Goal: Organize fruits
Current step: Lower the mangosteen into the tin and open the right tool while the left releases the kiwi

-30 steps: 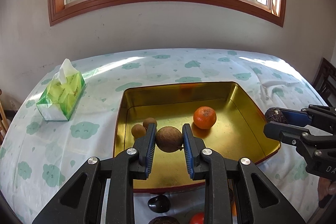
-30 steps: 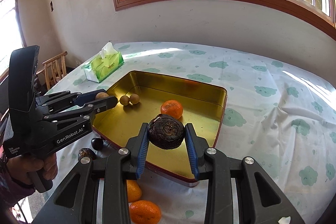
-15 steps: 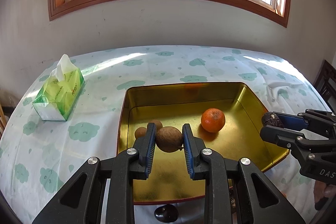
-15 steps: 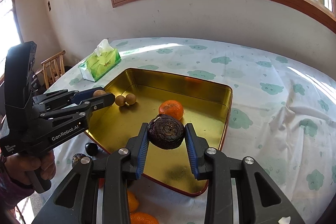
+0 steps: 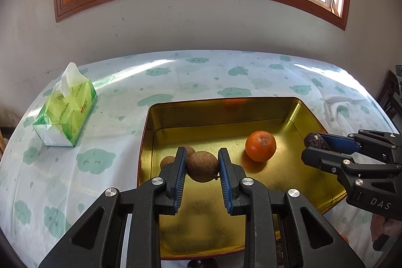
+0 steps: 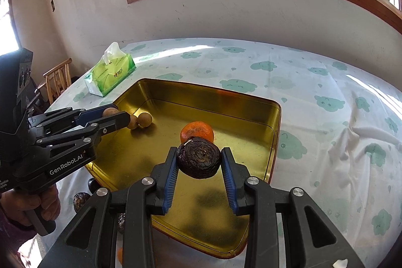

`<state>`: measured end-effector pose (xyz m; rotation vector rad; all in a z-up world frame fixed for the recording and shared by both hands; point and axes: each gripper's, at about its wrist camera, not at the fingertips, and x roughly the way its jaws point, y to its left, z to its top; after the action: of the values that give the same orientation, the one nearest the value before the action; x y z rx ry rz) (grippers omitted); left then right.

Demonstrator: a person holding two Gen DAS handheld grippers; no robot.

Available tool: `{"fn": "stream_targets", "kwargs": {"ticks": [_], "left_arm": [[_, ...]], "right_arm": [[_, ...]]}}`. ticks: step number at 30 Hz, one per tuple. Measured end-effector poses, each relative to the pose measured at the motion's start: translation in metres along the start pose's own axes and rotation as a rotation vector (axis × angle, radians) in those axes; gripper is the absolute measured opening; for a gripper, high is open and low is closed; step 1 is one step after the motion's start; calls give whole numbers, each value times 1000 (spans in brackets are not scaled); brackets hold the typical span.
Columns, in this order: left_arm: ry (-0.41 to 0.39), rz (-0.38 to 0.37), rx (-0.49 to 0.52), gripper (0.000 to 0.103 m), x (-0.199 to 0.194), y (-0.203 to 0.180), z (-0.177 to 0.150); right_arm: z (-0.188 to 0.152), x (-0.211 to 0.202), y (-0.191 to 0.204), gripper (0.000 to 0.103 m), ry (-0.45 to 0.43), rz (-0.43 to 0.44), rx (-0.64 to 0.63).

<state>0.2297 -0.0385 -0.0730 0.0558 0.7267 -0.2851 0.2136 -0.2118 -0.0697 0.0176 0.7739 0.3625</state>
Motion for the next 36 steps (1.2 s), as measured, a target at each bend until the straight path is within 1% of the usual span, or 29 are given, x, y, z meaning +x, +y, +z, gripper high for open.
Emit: {"fn": "stream_targets", "kwargs": {"ticks": [15, 36], "left_arm": [[7, 12, 21, 26, 11, 0, 2], [21, 18, 36, 26, 23, 2, 5]], "right_arm": [[-1, 17, -1, 31, 31, -2, 5], [2, 26, 0, 31, 39, -3, 3]]}}
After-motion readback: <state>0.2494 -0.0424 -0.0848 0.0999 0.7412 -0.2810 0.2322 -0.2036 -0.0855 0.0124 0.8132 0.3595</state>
